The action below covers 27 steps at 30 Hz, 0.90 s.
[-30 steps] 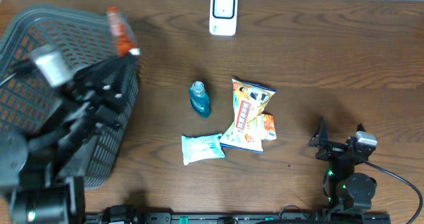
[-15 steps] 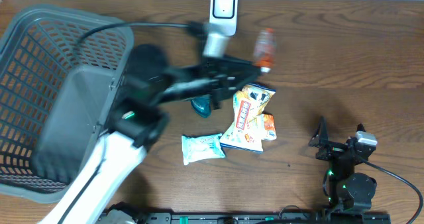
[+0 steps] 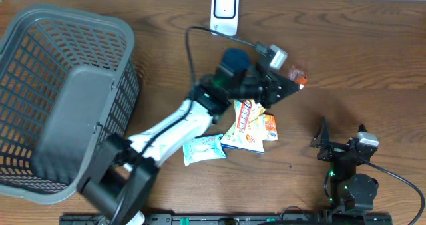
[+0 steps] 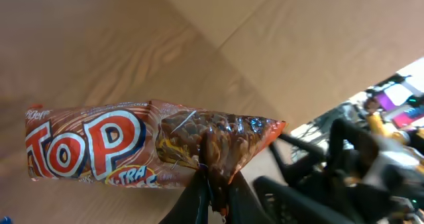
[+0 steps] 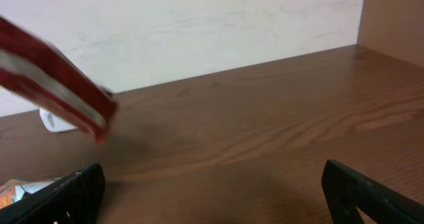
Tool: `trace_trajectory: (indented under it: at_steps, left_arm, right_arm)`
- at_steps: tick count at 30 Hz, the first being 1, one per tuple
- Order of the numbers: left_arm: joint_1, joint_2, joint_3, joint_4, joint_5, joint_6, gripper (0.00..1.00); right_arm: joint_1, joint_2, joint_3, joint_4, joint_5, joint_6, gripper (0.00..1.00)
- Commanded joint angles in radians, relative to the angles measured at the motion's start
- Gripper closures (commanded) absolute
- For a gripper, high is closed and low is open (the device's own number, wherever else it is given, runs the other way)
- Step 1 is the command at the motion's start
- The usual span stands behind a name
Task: Scan the item barcode
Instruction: 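Lower the Top bar beside the snack bag and release it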
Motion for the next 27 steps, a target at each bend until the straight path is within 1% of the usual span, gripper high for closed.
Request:
trace_trajectory:
  at_steps: [1,4,6,13,16,17,18,19,21,25,27]
  left_arm:
    - [-0.041,0.016,0.005,-0.037,-0.155,0.017,0.93]
    - [-0.072,0.018,0.005,-0.117,-0.268,0.018,0.92]
    - [-0.090,0.018,0.005,-0.149,-0.317,0.022,0.89]
    - [-0.133,0.018,0.005,-0.277,-0.546,0.052,0.90]
    - [-0.134,0.018,0.005,-0.313,-0.556,0.055,0.89]
    - [-0.134,0.018,0.005,-0.319,-0.553,0.055,0.85]
    - [-0.134,0.018,0.005,-0.319,-0.553,0.054,0.83]
    - [-0.134,0.018,0.005,-0.319,-0.553,0.054,0.77]
    - [-0.134,0.018,0.005,-0.315,-0.553,0.054,0.74]
    - [-0.134,0.018,0.005,-0.310,-0.553,0.054,0.73]
    - [-0.134,0.017,0.005,-0.304,-0.554,0.055,0.70]
  right_arm:
    - [0.002,-0.005,-0.001,-0.004,-0.002,-0.007,0.01]
    - [0.002,-0.005,-0.001,-0.004,-0.002,-0.007,0.01]
    - [0.002,-0.005,-0.001,-0.004,-0.002,-0.007,0.01]
    - [0.002,-0.005,-0.001,-0.004,-0.002,-0.007,0.01]
    - [0.002,-0.005,-0.001,-0.004,-0.002,-0.007,0.01]
    - [0.002,-0.005,-0.001,-0.004,-0.002,-0.007,0.01]
    - [0.002,-0.005,-0.001,-0.004,-0.002,-0.007,0.01]
    - [0.002,-0.005,-0.001,-0.004,-0.002,-0.007,0.01]
    - [0.002,-0.005,-0.001,-0.004,-0.002,-0.007,0.01]
    - [0.002,-0.005,-0.001,-0.004,-0.002,-0.007,0.01]
    - [0.002,-0.005,-0.001,-0.004,-0.002,-0.007,0.01]
